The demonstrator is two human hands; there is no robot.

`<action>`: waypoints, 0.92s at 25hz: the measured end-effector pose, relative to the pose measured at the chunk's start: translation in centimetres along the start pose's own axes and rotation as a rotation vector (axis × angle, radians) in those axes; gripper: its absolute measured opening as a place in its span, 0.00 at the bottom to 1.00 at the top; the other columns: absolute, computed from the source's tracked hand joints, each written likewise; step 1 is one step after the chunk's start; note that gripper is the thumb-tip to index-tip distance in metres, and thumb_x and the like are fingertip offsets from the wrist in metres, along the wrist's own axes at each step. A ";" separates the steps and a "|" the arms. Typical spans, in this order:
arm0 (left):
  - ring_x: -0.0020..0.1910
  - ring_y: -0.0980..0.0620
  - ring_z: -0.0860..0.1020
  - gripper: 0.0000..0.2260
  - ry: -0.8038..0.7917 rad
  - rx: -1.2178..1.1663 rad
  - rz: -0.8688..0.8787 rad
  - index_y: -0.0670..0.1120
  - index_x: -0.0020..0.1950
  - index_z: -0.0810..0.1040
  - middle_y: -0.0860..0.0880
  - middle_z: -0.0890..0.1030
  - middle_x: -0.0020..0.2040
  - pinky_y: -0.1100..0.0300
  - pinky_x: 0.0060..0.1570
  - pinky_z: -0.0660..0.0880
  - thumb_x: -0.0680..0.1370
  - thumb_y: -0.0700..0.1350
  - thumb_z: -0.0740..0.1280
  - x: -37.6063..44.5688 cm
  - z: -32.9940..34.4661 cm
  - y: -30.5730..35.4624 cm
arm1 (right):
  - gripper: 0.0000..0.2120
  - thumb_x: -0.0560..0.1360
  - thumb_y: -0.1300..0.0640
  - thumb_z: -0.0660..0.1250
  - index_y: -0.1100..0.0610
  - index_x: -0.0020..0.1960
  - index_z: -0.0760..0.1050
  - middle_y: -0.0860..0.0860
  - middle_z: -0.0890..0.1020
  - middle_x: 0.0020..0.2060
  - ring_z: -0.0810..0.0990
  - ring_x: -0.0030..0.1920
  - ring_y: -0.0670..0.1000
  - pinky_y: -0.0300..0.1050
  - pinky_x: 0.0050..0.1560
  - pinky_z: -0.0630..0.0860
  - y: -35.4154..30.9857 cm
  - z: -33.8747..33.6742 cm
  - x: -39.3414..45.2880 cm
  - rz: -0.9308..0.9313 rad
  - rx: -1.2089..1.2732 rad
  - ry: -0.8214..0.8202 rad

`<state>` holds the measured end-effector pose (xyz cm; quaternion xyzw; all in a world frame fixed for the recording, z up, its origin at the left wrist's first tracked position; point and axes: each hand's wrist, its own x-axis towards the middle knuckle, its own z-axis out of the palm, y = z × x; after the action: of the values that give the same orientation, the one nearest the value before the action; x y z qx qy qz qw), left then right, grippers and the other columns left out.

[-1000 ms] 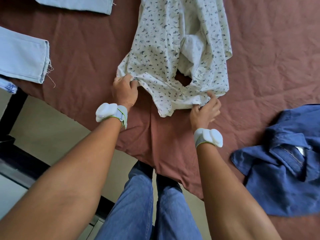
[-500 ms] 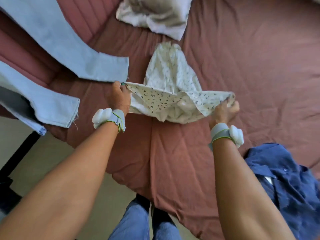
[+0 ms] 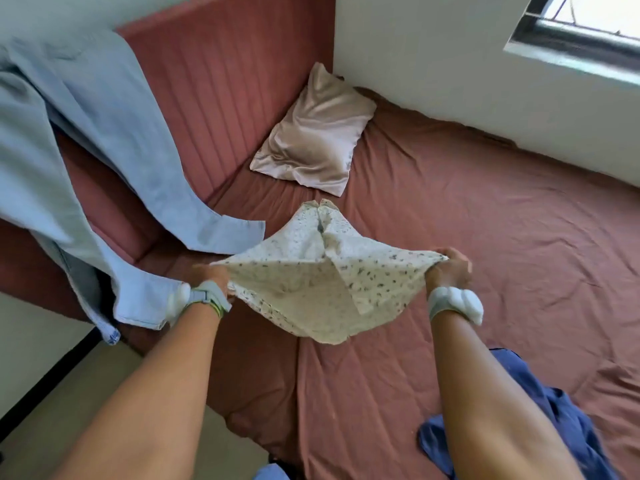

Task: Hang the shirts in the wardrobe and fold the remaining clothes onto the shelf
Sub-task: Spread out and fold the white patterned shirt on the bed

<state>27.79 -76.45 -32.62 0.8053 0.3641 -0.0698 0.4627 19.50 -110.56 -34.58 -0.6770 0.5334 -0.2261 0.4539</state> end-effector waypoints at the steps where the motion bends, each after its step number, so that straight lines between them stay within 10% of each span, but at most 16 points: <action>1: 0.67 0.41 0.71 0.18 0.089 -0.171 -0.105 0.34 0.71 0.66 0.39 0.70 0.70 0.67 0.40 0.74 0.83 0.40 0.51 -0.8 -0.3 -0.4 | 0.14 0.69 0.66 0.58 0.55 0.43 0.80 0.59 0.82 0.48 0.80 0.45 0.59 0.41 0.37 0.71 0.1 -0.4 -0.6 0.060 0.062 0.006; 3: 0.66 0.41 0.72 0.17 0.252 -0.297 -0.126 0.37 0.69 0.70 0.40 0.72 0.69 0.71 0.32 0.75 0.82 0.39 0.52 -0.5 -0.7 -0.7 | 0.15 0.73 0.66 0.56 0.56 0.52 0.78 0.59 0.82 0.48 0.79 0.45 0.59 0.43 0.42 0.69 -0.8 -1.0 -1.5 -0.012 0.054 0.085; 6: 0.59 0.36 0.75 0.15 0.298 0.005 0.176 0.44 0.64 0.74 0.36 0.77 0.61 0.51 0.54 0.74 0.79 0.39 0.57 3.0 -2.0 -2.0 | 0.11 0.77 0.59 0.58 0.60 0.56 0.75 0.66 0.81 0.49 0.78 0.48 0.66 0.47 0.41 0.66 -1.9 -1.3 -1.3 -0.180 -0.087 0.149; 11: 0.63 0.36 0.74 0.14 -0.131 0.826 0.224 0.33 0.63 0.75 0.34 0.76 0.63 0.50 0.59 0.72 0.79 0.36 0.61 7.0 -2.2 -4.2 | 0.16 0.76 0.57 0.64 0.67 0.59 0.74 0.64 0.79 0.56 0.79 0.54 0.65 0.51 0.47 0.73 0.2 -0.4 1.4 -0.011 -0.878 -0.437; 14: 0.61 0.36 0.75 0.13 -0.061 0.430 0.239 0.34 0.60 0.77 0.35 0.78 0.61 0.50 0.59 0.73 0.80 0.40 0.61 5.3 -0.5 3.4 | 0.16 0.79 0.60 0.60 0.68 0.61 0.74 0.66 0.78 0.58 0.77 0.59 0.66 0.53 0.56 0.73 -4.3 2.3 2.2 -0.021 -0.481 -0.226; 19: 0.60 0.44 0.77 0.18 -0.168 -0.504 0.153 0.39 0.69 0.70 0.40 0.74 0.67 0.55 0.59 0.74 0.81 0.41 0.56 6.8 -0.3 18.7 | 0.11 0.74 0.63 0.56 0.53 0.44 0.76 0.49 0.77 0.37 0.76 0.40 0.51 0.46 0.42 0.73 -17.0 4.2 6.5 -0.121 0.309 -0.112; 23: 0.47 0.50 0.74 0.13 -0.306 -0.791 0.320 0.45 0.55 0.76 0.44 0.79 0.49 0.54 0.51 0.75 0.78 0.44 0.54 4.5 -3.5 27.0 | 0.14 0.74 0.66 0.52 0.52 0.37 0.70 0.46 0.74 0.33 0.73 0.37 0.47 0.39 0.37 0.72 -26.0 1.2 8.6 -0.242 0.647 -0.053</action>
<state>47.85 -79.63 -13.89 0.5932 0.1609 0.0288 0.7883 36.73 -117.62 -14.50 -0.5620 0.3380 -0.4178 0.6288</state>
